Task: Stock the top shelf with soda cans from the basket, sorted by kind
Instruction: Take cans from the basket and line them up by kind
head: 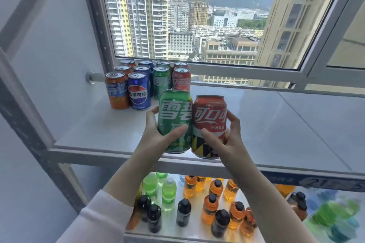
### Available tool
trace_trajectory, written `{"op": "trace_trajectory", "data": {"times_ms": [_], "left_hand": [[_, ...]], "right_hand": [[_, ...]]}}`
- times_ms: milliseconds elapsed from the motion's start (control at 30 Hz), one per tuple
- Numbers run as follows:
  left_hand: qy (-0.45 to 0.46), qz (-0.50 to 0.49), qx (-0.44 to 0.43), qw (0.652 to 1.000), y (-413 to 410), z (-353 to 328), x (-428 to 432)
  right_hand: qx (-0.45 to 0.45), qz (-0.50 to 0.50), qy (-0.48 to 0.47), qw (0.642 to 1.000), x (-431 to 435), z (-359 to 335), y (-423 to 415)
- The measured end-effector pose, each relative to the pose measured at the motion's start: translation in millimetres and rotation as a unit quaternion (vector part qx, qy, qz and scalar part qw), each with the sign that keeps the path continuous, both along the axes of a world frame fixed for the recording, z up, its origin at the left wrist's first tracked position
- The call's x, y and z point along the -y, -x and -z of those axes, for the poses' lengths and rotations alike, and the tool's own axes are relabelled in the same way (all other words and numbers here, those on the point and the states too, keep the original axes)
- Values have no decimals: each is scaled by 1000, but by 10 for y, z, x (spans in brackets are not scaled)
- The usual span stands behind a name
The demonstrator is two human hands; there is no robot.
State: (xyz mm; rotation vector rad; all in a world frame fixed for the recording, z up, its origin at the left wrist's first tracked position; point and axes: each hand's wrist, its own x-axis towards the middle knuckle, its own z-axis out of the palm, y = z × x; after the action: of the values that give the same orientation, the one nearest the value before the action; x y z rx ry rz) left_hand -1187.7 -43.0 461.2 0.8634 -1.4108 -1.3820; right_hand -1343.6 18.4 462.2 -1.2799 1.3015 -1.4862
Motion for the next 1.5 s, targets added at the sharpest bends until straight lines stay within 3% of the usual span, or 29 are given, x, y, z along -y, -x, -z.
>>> {"op": "trace_trajectory", "data": {"times_ms": [300,600,1000,1300,1400,1500], "left_hand": [[65,4,58,996,-25,-29,707],[73,-22,73,994,10,212,1167],[95,-48,144,984,19,287,1399],[115,-9,220,969,-46,123,1399],[167,-7,271,948,-119,-56,1420],[232,-15,358,904,-180,-265,1456]], "right_hand": [[-61,34,-10,997,628,20,73],[-76,20,-34,996,1147,171,171],[-106,-3,-24,994,1470,339,212],[-164,-14,-47,985,1469,234,203],[-172,-20,-51,984,1438,33,234],[-234,6,-40,971,1413,-186,317]]}}
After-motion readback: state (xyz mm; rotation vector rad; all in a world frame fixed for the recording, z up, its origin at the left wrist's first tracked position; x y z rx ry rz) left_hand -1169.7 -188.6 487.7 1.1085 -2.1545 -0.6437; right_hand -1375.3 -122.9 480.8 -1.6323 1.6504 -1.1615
